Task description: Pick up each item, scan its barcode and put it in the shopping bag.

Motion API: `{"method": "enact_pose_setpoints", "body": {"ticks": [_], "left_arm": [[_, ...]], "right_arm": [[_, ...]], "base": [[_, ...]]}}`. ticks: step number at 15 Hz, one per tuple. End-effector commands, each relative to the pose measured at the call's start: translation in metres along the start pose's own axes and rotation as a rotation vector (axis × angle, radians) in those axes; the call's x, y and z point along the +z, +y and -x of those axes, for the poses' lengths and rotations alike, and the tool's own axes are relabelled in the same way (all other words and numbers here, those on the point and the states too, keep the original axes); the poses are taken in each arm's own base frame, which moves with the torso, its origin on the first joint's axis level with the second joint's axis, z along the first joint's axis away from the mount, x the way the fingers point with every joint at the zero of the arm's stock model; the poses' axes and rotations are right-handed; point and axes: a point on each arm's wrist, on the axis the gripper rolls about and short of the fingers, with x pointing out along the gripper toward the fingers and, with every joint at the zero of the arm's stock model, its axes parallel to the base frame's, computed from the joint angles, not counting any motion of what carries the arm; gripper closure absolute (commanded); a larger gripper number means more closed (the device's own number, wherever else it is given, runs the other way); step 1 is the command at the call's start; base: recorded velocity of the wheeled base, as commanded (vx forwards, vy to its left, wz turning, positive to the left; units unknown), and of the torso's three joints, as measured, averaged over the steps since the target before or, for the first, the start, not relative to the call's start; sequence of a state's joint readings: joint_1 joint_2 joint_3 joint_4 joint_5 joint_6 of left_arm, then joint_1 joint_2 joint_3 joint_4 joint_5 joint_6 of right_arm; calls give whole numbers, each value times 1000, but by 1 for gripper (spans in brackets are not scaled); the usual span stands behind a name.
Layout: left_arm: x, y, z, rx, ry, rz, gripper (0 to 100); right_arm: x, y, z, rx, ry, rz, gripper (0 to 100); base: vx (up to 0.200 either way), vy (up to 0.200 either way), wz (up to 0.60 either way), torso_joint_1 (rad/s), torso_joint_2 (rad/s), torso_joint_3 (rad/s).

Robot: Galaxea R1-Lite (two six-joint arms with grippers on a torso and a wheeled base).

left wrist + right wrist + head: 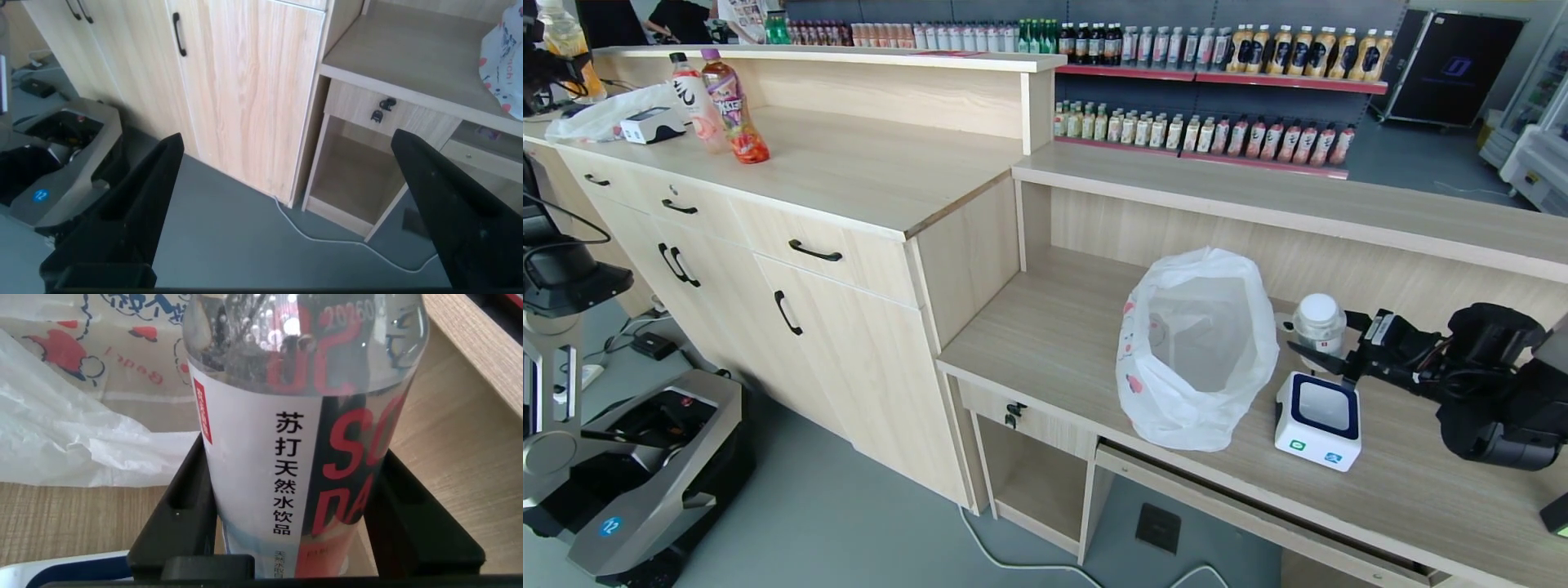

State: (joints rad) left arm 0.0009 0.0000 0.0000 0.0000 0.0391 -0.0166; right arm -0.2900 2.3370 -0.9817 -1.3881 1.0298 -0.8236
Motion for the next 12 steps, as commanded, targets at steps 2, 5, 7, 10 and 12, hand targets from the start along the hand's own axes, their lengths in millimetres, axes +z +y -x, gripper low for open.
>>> {"method": "enact_pose_setpoints", "body": {"ticks": [2,5,7,10,12], "left_arm": [[0,0,0,1,0,0,0],[0,0,0,1,0,0,0],[0,0,0,0,0,0,0],[0,0,0,1,0,0,0],[0,0,0,1,0,0,0]], "right_arm": [[0,0,0,0,0,0,100],[30,-18,3,-24,-11,25,100],[86,-37,22,-54,55,-77,100],[167,-38,62,-155,181,-348,100],[189,-25,80,-355,303,-535,100]], "base": [[0,0,0,0,0,0],[0,0,0,0,0,0],[0,0,0,0,0,0],[0,0,0,0,0,0],[0,0,0,0,0,0]]}}
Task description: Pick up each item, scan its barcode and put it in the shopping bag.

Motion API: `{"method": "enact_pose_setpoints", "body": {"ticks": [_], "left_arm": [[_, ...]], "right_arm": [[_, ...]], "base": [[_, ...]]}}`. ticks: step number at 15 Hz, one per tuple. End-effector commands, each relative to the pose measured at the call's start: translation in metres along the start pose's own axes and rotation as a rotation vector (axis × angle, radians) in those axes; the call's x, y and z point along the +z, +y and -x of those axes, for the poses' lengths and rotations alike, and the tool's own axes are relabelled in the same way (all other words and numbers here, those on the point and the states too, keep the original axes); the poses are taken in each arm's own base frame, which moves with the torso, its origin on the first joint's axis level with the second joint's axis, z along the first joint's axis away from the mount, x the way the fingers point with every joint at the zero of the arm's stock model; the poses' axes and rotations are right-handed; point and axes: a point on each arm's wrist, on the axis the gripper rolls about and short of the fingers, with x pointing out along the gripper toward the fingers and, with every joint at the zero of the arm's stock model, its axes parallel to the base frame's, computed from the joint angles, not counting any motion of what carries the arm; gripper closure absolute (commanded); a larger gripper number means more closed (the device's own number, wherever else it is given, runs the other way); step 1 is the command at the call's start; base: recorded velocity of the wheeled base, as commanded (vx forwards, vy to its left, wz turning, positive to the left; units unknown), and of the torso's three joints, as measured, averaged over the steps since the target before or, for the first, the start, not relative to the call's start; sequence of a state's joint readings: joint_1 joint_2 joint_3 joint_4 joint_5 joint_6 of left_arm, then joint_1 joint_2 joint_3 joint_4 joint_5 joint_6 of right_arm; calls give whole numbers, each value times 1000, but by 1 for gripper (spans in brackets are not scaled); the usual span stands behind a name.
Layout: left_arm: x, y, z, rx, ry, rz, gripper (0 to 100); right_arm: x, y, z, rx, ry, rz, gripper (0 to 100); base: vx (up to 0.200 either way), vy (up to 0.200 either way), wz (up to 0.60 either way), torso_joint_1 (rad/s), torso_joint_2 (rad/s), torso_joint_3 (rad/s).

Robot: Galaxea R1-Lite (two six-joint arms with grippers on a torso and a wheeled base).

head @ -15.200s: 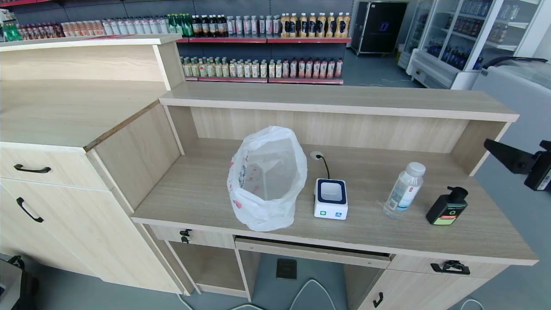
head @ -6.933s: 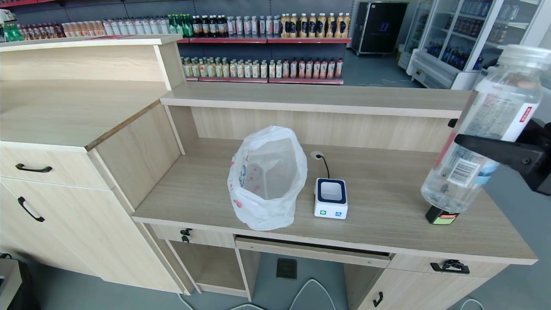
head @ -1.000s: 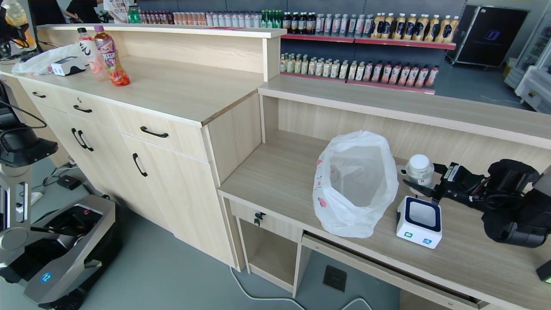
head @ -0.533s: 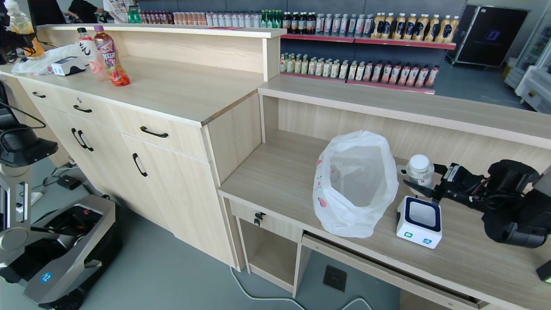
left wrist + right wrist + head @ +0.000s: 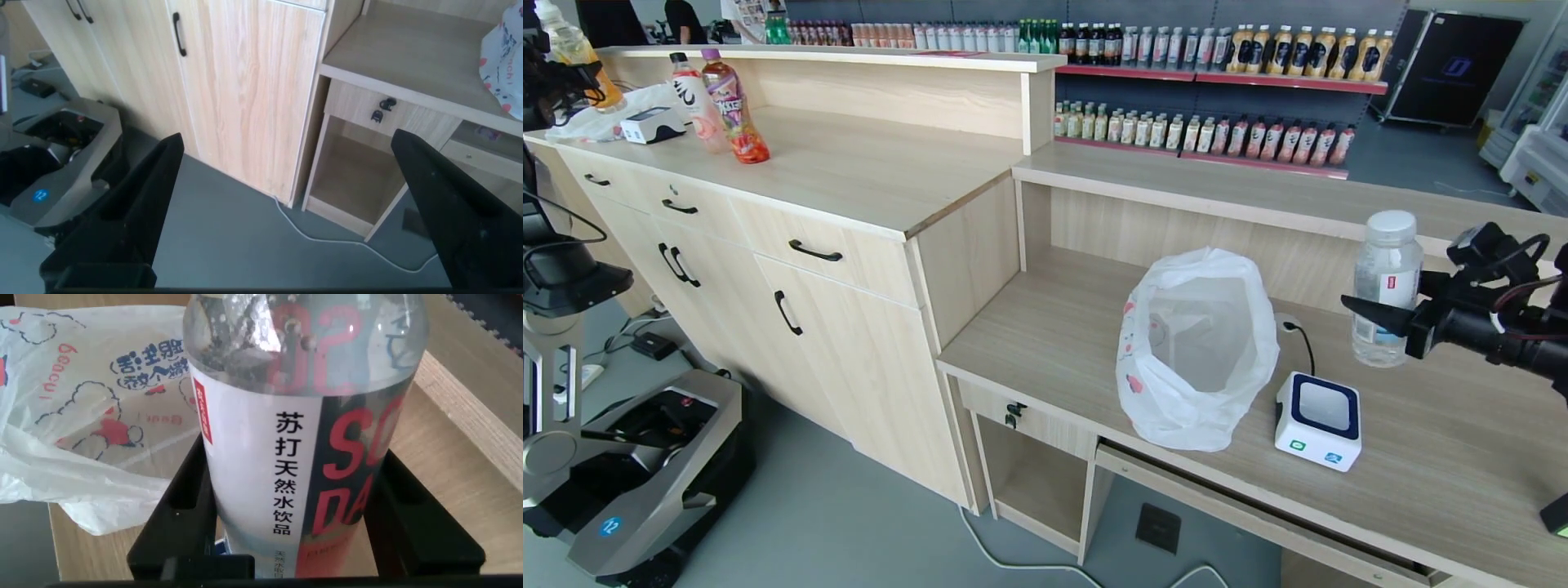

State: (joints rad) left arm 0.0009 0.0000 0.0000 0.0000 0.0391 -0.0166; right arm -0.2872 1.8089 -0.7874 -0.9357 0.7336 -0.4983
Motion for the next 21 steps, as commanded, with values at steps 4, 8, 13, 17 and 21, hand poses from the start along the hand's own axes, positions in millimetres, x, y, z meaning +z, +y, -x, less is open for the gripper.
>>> {"method": "enact_pose_setpoints", "body": {"ticks": [4,8,13,17,21], "left_arm": [[0,0,0,1,0,0,0],[0,0,0,0,0,0,0],[0,0,0,1,0,0,0],[0,0,0,1,-2,0,0],[0,0,0,1,0,0,0]], "right_arm": [[52,54,45,-574,168,-268,100],[50,75,33,-650,136,-203,100],[66,80,20,-601,15,-163,100],[70,70,-6,-593,-28,-168,100],[34,56,-36,-527,28,-178,100]], "base": [[0,0,0,0,0,0],[0,0,0,0,0,0],[0,0,360,-2,0,2],[0,0,600,7,4,5],[0,0,0,-76,175,112]]}}
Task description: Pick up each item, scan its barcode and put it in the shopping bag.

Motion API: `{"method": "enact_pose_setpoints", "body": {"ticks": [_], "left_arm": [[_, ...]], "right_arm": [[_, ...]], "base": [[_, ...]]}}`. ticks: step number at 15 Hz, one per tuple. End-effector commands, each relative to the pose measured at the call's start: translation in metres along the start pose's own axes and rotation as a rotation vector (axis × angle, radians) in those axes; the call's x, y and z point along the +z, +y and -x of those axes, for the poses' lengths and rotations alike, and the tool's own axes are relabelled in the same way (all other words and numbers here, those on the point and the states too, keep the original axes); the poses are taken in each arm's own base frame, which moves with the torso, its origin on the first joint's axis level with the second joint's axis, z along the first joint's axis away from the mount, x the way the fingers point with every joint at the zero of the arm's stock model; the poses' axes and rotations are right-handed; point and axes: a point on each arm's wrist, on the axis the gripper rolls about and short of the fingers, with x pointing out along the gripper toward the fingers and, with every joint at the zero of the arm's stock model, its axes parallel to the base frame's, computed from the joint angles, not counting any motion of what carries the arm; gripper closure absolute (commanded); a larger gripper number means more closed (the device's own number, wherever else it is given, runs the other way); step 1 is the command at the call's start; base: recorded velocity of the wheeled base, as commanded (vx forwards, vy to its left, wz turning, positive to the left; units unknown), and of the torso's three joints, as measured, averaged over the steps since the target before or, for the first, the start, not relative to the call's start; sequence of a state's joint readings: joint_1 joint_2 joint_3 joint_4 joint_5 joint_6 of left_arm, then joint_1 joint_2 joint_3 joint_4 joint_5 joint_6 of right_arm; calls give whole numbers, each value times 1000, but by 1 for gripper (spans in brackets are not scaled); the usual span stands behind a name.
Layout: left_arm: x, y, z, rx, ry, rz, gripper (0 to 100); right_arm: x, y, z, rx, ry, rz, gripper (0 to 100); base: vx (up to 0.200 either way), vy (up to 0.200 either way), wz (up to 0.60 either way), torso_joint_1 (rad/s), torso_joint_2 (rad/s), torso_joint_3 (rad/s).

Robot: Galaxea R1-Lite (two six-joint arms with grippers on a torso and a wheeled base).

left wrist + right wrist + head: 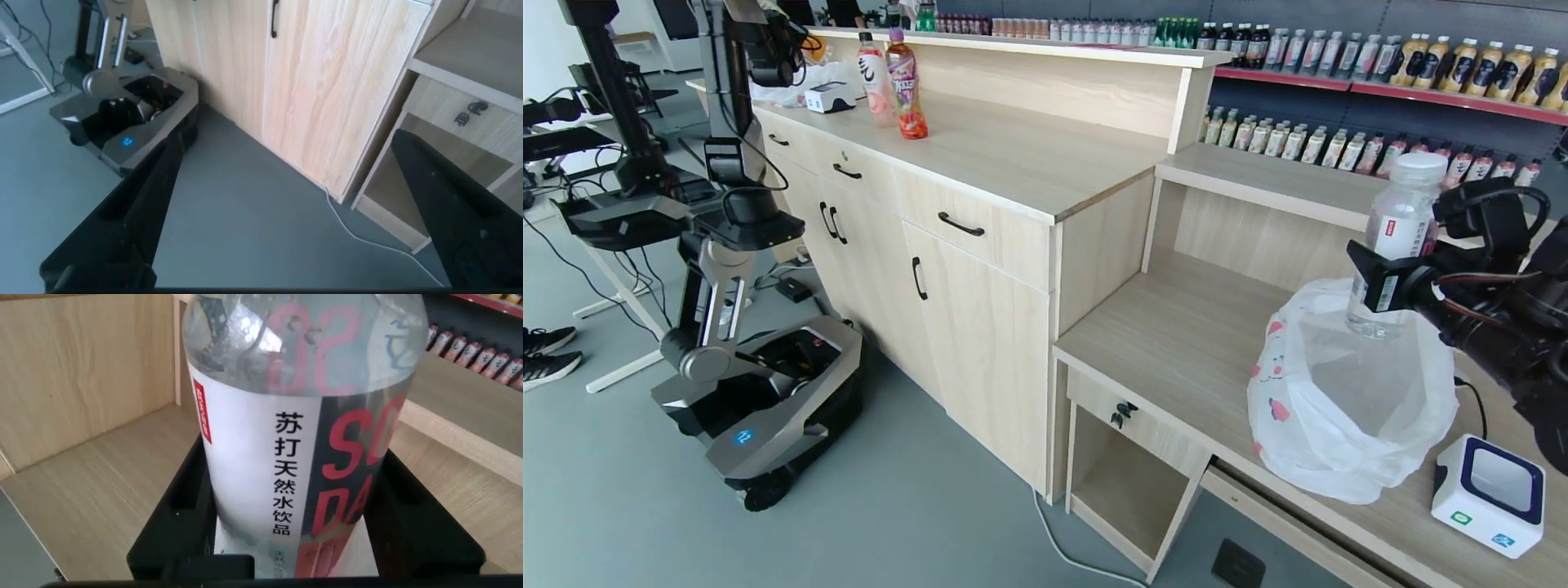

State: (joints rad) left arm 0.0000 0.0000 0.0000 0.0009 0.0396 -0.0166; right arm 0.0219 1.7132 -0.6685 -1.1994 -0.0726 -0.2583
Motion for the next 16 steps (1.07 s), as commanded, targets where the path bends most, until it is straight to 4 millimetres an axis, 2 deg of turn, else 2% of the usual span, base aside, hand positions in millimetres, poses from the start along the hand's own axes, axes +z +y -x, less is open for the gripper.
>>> {"method": "enact_pose_setpoints", "body": {"ticks": [1,5,13,16], "left_arm": [[0,0,0,2,-1,0,0],[0,0,0,2,-2,0,0],[0,0,0,2,-1,0,0],[0,0,0,0,-1,0,0]], "right_arm": [[-41,2,-28,22,83,-1,100],[-69,8,-48,39,77,-34,100],[-91,8,-49,56,122,-65,100],[-121,17,-58,113,131,-66,100]], "base": [[0,0,0,-139,373,207],[0,0,0,-168,431,255],[0,0,0,-29,79,47],[0,0,0,0,0,0]]}}
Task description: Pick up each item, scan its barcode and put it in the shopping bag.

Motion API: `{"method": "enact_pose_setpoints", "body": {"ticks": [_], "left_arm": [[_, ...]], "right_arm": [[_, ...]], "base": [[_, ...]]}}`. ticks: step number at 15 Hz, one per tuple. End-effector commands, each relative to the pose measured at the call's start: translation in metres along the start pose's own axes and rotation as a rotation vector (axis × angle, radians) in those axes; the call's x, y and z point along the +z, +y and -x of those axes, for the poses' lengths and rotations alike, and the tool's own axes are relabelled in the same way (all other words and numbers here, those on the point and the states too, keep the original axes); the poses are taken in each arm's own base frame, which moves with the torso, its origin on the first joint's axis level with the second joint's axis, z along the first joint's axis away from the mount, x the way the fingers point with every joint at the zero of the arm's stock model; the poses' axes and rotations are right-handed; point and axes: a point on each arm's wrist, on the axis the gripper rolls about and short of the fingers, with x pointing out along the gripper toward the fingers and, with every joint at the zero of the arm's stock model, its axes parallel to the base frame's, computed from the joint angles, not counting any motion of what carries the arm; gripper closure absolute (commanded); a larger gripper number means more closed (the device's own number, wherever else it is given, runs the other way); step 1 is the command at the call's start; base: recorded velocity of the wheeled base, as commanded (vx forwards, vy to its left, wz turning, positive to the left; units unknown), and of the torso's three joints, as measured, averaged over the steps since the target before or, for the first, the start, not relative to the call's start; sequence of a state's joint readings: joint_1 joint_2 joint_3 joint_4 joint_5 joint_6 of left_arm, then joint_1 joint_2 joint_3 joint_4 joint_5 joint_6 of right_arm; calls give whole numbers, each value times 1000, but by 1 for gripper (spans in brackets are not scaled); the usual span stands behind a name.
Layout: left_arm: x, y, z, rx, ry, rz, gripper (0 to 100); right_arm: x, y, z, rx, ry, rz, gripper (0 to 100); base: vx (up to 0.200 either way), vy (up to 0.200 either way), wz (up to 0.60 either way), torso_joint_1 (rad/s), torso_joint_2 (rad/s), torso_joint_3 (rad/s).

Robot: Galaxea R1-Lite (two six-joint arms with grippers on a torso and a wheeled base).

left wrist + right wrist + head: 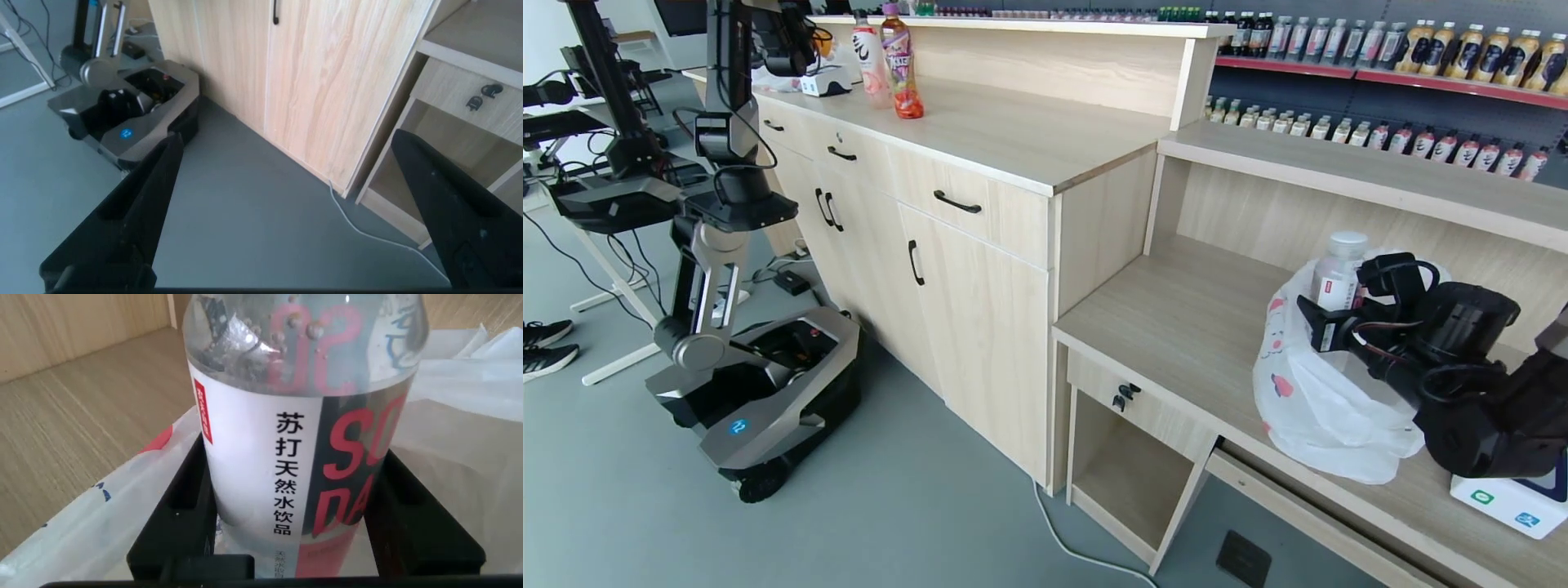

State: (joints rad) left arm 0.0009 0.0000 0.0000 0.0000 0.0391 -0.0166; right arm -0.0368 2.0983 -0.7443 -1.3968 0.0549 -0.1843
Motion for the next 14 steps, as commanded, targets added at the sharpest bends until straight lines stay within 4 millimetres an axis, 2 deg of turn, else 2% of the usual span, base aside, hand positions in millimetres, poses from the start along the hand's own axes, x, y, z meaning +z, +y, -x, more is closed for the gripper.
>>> {"method": "enact_pose_setpoints", "body": {"ticks": [1,7,14], "left_arm": [[0,0,0,1,0,0,0],[0,0,0,1,0,0,0],[0,0,0,1,0,0,0]], "right_arm": [[-25,5,-9,22,35,2,100],[-41,3,-6,13,42,11,100],[-64,9,-10,91,38,8,100]], "base": [[0,0,0,0,0,0],[0,0,0,0,0,0],[0,0,0,0,0,0]]}}
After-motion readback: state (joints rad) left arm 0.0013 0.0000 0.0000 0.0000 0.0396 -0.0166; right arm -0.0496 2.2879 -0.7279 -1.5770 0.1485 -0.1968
